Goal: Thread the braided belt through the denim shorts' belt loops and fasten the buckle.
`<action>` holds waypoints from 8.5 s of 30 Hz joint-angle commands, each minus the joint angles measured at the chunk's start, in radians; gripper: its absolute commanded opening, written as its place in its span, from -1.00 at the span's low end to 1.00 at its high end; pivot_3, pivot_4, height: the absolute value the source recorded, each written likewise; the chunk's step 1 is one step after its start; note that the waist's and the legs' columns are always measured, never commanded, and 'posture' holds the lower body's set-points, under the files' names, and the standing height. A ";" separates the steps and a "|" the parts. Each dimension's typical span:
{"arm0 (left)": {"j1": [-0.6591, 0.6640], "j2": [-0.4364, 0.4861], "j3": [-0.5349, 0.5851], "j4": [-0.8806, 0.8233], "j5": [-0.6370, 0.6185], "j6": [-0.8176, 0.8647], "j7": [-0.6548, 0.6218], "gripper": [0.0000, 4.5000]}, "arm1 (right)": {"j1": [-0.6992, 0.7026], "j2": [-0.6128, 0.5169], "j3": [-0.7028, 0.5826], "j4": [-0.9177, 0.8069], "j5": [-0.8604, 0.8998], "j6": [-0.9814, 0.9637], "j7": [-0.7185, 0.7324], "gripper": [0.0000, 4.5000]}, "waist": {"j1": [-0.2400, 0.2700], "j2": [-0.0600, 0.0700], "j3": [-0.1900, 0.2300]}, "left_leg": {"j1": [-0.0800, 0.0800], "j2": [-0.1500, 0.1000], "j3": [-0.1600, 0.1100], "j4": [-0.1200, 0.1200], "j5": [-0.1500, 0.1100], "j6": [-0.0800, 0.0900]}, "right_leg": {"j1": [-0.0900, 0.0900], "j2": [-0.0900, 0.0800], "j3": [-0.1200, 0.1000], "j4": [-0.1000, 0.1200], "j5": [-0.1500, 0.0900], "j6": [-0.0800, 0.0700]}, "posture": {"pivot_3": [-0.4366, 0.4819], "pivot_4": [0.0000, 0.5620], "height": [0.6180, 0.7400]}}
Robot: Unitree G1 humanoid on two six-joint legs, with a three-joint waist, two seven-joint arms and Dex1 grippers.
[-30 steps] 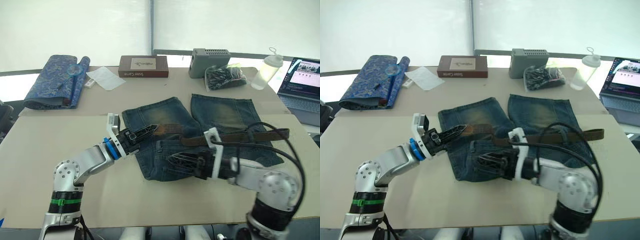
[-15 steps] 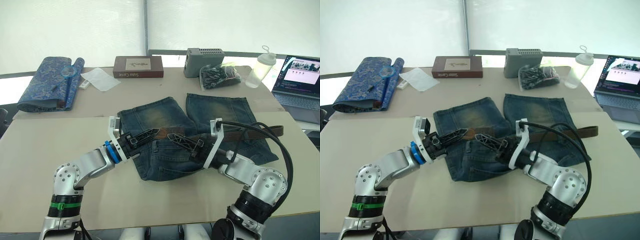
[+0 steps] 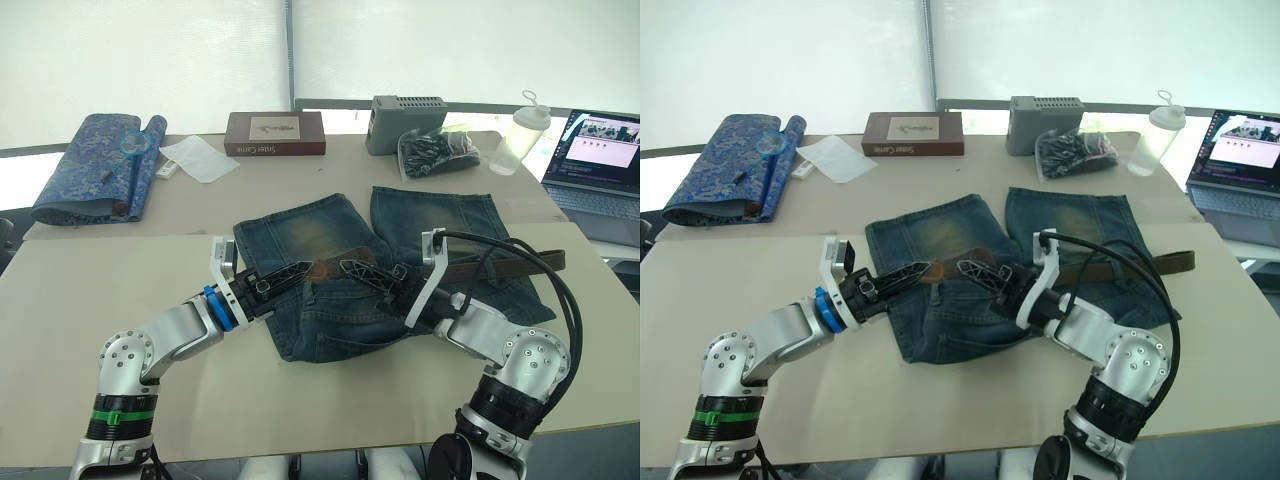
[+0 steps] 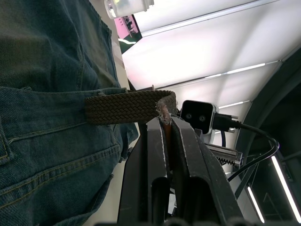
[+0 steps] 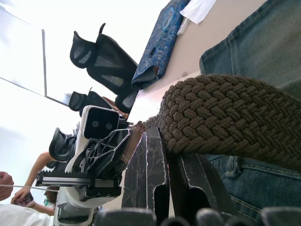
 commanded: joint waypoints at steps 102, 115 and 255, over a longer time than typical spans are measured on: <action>0.097 -0.289 0.260 0.000 0.402 -0.016 0.070 -1.00 | 0.052 -0.451 0.820 -0.009 -0.692 -0.521 0.404 -0.99 | -0.007 -0.001 -0.001 | 0.010 0.004 0.002 -0.008 0.001 -0.004 | 0.002 0.002 0.000 0.008 -0.006 -0.007 | -0.05 -0.47 1.00; 0.280 0.057 0.425 0.018 0.172 0.017 0.064 -1.00 | 0.109 -0.478 0.874 0.069 -0.840 -0.602 0.440 -0.99 | 0.004 -0.003 -0.002 | 0.012 0.002 0.001 -0.008 0.002 -0.004 | 0.003 -0.001 -0.001 0.009 -0.007 -0.007 | -0.05 -0.47 1.00; 0.126 0.334 0.236 -0.038 1.116 0.133 -0.769 0.50 | -0.046 -0.898 0.640 0.168 -0.769 -0.336 0.788 0.49 | 0.006 0.001 0.000 | -0.002 0.000 0.003 0.003 -0.005 0.005 | -0.001 -0.009 -0.005 -0.002 -0.001 0.002 | -0.05 -0.47 1.00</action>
